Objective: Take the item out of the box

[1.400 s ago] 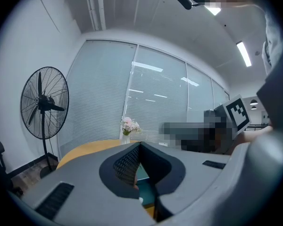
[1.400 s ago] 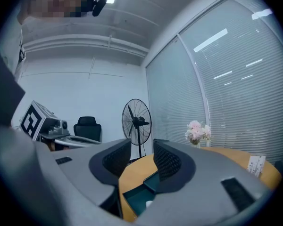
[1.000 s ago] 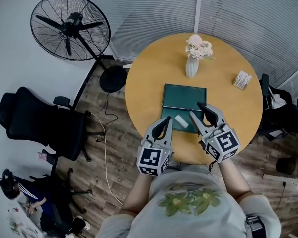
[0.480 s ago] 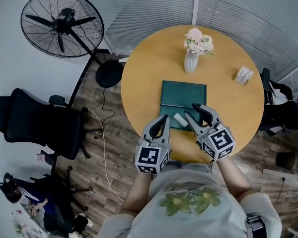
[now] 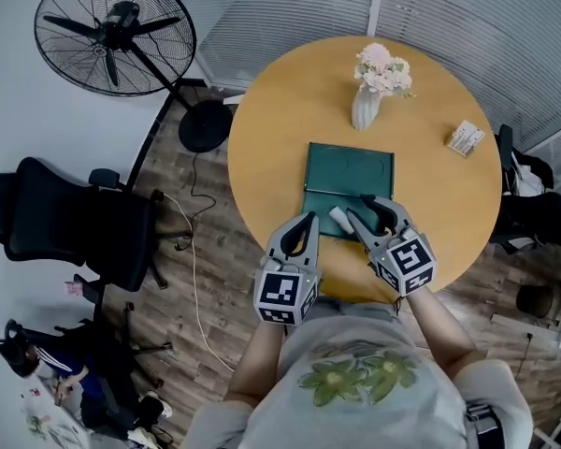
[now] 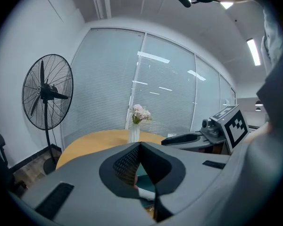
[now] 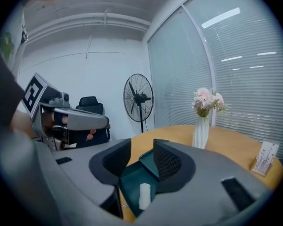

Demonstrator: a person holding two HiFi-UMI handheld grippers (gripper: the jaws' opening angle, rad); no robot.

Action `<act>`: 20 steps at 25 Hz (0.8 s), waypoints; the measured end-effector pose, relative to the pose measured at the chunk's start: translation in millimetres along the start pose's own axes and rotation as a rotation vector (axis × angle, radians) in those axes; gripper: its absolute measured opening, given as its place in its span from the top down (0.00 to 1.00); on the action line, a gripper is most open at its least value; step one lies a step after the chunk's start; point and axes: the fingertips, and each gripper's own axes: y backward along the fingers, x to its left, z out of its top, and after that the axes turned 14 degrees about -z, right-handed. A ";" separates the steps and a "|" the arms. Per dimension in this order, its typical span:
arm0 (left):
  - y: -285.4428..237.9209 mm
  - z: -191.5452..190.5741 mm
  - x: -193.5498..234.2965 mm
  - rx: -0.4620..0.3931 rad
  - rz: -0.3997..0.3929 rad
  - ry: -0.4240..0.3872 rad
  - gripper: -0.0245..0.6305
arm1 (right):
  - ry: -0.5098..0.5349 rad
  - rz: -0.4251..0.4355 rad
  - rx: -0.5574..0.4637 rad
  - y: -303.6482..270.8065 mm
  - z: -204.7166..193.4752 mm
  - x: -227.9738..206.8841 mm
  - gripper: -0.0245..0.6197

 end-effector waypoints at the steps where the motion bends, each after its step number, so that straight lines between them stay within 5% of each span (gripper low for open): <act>1: 0.2 -1.2 0.9 0.002 0.001 0.003 0.96 | 0.005 -0.001 0.008 -1.5 -3.3 0.0 0.72; 20: -0.1 -24.2 14.9 0.032 0.019 0.047 0.96 | 0.123 0.041 0.185 -39.7 -72.2 9.9 0.72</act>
